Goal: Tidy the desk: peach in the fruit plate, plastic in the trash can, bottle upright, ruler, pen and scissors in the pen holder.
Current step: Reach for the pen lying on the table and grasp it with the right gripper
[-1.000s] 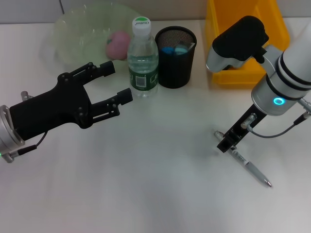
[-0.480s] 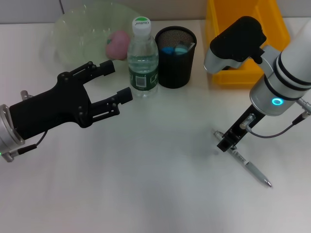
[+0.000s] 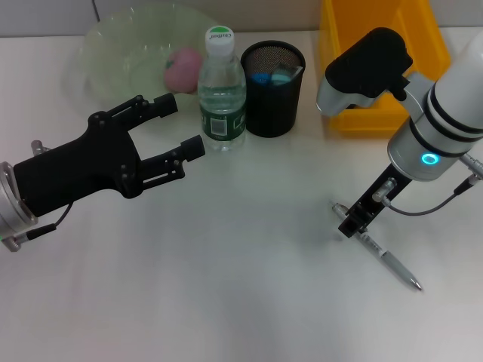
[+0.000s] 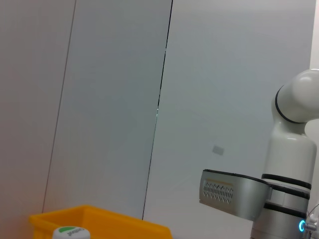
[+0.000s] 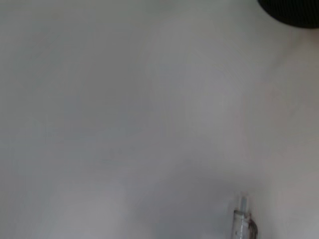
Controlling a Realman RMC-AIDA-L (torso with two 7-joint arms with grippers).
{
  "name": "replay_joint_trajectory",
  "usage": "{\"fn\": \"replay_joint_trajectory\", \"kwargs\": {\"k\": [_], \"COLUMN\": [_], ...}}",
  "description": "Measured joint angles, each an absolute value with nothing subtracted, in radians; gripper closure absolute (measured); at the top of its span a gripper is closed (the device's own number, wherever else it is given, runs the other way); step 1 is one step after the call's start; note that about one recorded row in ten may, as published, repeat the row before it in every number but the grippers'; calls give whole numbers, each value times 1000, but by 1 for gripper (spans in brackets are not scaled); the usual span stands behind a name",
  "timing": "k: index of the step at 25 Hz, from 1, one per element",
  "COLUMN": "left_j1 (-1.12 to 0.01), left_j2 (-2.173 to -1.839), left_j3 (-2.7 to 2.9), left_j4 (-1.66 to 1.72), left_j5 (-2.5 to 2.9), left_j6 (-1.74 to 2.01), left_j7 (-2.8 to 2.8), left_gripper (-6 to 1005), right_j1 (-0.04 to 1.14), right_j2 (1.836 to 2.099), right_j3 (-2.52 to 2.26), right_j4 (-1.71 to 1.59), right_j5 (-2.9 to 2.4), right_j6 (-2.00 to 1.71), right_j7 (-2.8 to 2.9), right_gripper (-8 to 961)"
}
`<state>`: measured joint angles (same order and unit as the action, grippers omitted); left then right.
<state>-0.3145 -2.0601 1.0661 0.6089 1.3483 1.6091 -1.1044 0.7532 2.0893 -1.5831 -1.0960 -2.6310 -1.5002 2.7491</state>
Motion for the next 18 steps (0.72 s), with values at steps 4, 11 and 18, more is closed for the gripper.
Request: {"fn": "replay_joint_trajectory", "kwargs": {"k": [4, 11, 18], "left_j1": [-315, -317, -318], "left_j2": [-2060, -2060, -2060], "left_j3": [1066, 1066, 1066], "left_j4": [609, 609, 609], "left_j5": [1348, 1348, 1348], "left_j6": [1609, 1609, 1609], "left_j7": [-1104, -1104, -1104], "left_gripper": [194, 194, 194], "right_j1": [755, 755, 755], "right_j2": [2089, 2089, 2089], "right_j3": [-1583, -1586, -1597], "right_j4": [-1094, -1094, -1092], "right_j5": [-2631, -2633, -2634], "right_j6": [-1496, -1493, -1483], "right_j7": [2749, 2749, 2751], "right_gripper": [514, 514, 515]}}
